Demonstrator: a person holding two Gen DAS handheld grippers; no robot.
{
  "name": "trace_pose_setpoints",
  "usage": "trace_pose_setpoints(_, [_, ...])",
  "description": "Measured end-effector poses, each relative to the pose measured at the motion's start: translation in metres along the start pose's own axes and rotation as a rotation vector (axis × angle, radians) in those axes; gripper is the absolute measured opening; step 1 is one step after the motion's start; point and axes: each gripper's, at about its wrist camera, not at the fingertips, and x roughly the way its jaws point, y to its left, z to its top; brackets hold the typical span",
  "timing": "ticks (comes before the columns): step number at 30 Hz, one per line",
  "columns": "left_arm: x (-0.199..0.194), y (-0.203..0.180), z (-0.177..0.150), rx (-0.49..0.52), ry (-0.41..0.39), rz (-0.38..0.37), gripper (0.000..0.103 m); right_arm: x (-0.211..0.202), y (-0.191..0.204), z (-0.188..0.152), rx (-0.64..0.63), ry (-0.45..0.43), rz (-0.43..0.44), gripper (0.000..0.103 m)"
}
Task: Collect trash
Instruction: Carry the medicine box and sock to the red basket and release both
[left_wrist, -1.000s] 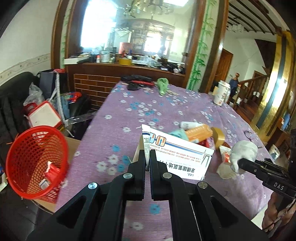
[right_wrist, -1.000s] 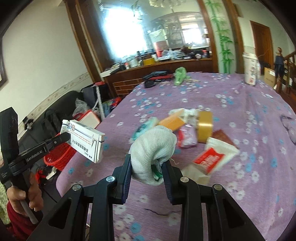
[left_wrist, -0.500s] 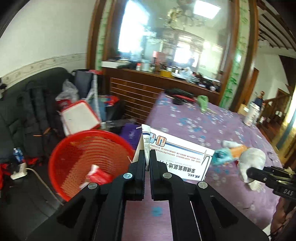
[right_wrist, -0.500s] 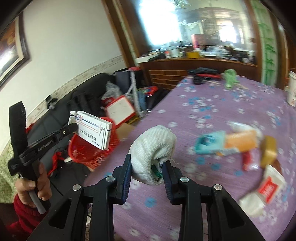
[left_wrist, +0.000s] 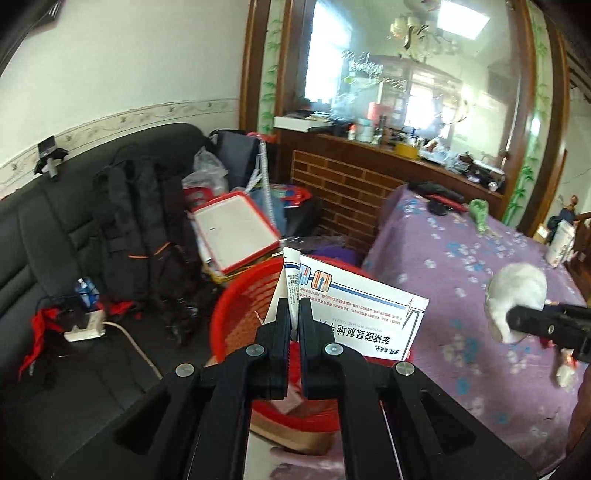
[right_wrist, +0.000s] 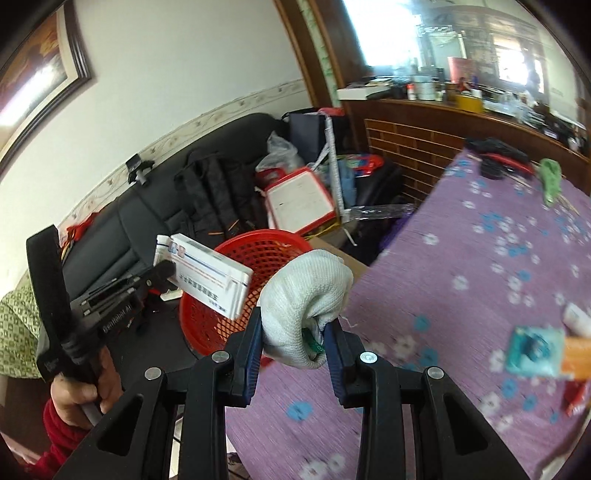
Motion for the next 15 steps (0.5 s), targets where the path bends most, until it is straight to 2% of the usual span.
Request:
trace_pose_setpoints(6, [0.014, 0.009, -0.005, 0.010, 0.028, 0.040, 0.004, 0.039, 0.017, 0.014, -0.027, 0.040, 0.006, 0.035])
trace_pose_setpoints(11, [0.023, 0.014, -0.008, 0.002, 0.040, 0.054, 0.005, 0.070, 0.023, 0.021, -0.029, 0.074, 0.004, 0.041])
trace_pose_setpoints(12, [0.023, 0.014, -0.008, 0.000, 0.038, 0.057, 0.006, 0.073, 0.023, 0.022, -0.029, 0.082, 0.012, 0.047])
trace_pose_setpoints(13, [0.025, 0.014, -0.007, -0.003, 0.040, 0.057, 0.012, 0.076, 0.023, 0.022, -0.026, 0.086, 0.017, 0.052])
trace_pose_setpoints(14, [0.026, 0.015, -0.007, -0.006, 0.042, 0.057, 0.025, 0.075, 0.022, 0.022, -0.020, 0.083, 0.015, 0.052])
trace_pose_setpoints(15, [0.025, 0.015, -0.007, -0.011, 0.042, 0.059, 0.034, 0.073, 0.020, 0.021, -0.013, 0.077, 0.021, 0.052])
